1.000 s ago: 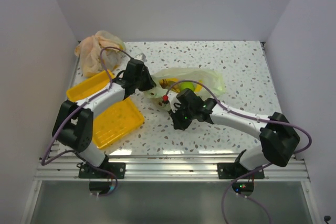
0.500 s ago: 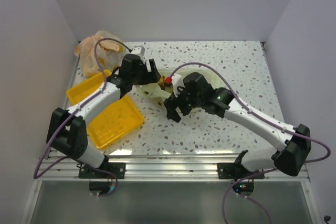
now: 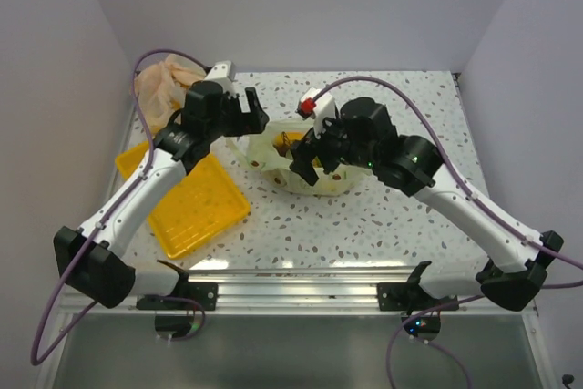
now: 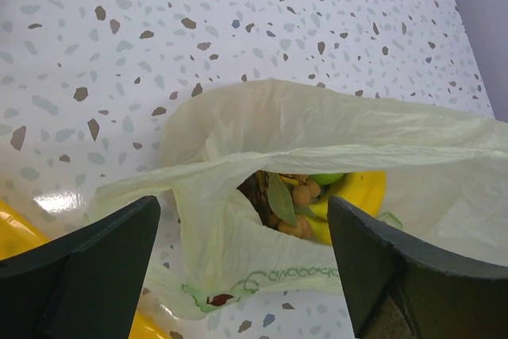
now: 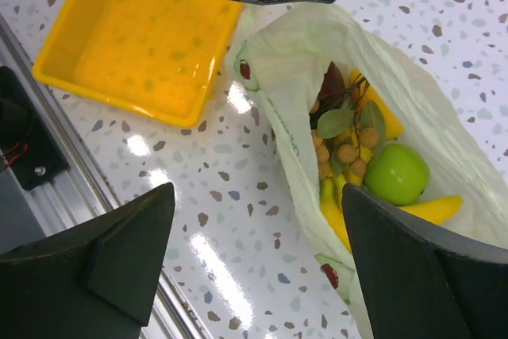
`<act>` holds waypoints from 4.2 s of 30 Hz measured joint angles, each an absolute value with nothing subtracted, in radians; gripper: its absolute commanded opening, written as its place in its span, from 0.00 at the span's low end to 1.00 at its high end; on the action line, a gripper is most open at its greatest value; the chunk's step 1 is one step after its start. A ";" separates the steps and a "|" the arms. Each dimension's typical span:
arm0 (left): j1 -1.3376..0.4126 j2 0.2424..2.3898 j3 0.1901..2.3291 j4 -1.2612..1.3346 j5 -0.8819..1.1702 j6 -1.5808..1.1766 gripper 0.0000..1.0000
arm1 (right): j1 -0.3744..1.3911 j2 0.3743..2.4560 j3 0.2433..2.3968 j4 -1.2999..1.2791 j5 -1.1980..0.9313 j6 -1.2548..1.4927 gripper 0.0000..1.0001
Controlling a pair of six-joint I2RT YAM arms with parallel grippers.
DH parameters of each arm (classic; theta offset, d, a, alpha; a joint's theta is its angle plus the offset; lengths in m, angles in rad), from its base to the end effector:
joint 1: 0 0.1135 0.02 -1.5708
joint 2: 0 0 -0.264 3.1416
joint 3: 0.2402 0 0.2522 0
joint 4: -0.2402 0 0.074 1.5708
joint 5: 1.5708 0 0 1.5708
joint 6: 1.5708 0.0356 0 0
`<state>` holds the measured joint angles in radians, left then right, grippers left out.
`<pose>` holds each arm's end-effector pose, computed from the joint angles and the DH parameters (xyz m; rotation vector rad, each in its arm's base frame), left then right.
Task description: Untie the knot of the plastic bag and take out the fruit
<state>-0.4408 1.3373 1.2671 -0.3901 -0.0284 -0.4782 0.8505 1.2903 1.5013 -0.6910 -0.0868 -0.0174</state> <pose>0.2769 -0.1295 0.3643 -0.0571 2.0743 -0.5445 0.1764 0.2057 0.4266 -0.9347 1.8851 0.5999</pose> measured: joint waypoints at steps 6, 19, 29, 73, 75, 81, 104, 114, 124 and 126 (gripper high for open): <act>-0.492 1.275 1.238 -0.383 0.006 -0.459 0.89 | 0.843 1.338 1.517 -0.666 0.067 -0.090 0.94; -0.651 1.334 1.056 -0.171 0.072 -0.162 0.92 | 0.593 1.573 1.531 -0.592 0.072 -0.220 0.99; -0.657 1.415 0.944 0.009 0.160 -0.049 0.83 | 0.564 1.672 1.541 -0.566 0.010 -0.248 0.75; -0.704 1.431 0.768 -0.136 0.105 -0.486 0.90 | 0.507 1.367 1.156 -0.546 -0.057 0.372 0.40; -0.704 1.431 0.768 -0.134 0.078 -0.503 0.90 | 0.491 1.352 1.043 -0.546 -0.045 0.381 0.25; -0.703 1.452 0.783 -0.125 -0.016 -0.544 0.90 | 0.368 1.300 0.760 -0.503 -0.045 0.420 0.10; -0.632 1.600 1.093 -0.104 -0.180 -0.559 0.96 | 0.346 1.266 0.748 -0.276 -0.147 0.527 0.13; -0.785 1.501 1.185 -0.236 -0.355 -0.501 0.75 | 0.346 1.224 0.747 -0.268 -0.169 0.539 0.11; -0.786 1.751 1.430 -0.279 -0.394 -0.399 0.66 | 0.346 1.214 0.746 -0.262 -0.176 0.549 0.09; -0.785 1.807 1.460 -0.294 -0.401 -0.381 0.64 | 0.346 1.211 0.745 -0.263 -0.176 0.551 0.09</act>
<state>-0.7845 1.8069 1.4605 -0.2943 -0.4007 -0.3809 0.3458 1.2114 0.7448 -0.2626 -0.1757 0.5507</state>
